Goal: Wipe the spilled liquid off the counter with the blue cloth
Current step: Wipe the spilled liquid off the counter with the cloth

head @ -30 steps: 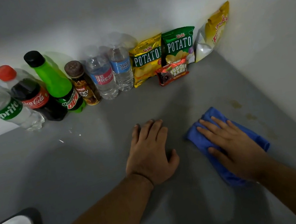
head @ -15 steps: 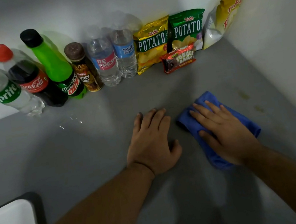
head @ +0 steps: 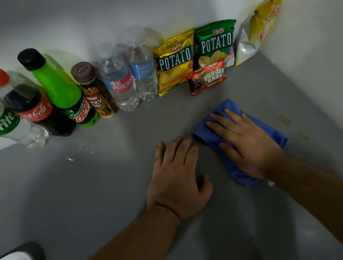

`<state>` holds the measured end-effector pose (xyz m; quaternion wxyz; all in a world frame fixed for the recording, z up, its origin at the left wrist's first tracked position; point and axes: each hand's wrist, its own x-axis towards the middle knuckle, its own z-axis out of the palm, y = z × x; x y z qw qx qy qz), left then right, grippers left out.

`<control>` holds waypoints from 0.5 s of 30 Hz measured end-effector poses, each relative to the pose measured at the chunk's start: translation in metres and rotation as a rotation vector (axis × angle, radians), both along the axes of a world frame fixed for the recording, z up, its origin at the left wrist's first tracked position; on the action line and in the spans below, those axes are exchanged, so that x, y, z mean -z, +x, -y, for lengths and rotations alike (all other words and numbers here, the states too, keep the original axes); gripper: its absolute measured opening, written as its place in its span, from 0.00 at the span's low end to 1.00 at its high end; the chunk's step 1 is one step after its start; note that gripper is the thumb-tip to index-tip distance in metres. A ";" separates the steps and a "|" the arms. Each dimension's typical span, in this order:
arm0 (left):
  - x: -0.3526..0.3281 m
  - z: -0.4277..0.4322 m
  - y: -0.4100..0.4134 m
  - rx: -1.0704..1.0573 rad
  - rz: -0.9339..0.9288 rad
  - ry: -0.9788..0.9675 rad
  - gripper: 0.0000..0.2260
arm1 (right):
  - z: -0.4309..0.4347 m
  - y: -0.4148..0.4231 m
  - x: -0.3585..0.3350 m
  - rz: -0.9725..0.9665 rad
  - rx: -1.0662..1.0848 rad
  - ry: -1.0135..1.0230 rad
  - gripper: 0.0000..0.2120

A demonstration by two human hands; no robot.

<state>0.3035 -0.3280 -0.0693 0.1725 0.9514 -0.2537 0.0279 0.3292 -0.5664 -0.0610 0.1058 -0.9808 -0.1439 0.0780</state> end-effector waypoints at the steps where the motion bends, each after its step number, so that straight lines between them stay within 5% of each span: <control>1: 0.000 0.000 0.000 -0.002 -0.003 -0.004 0.28 | 0.006 0.001 -0.001 0.009 -0.007 0.004 0.28; 9: -0.001 -0.001 0.001 -0.003 -0.048 0.038 0.30 | -0.047 0.050 0.005 0.113 0.218 -0.079 0.26; 15: 0.001 -0.001 0.001 0.000 -0.043 0.050 0.30 | -0.022 0.038 0.002 0.036 -0.056 -0.013 0.27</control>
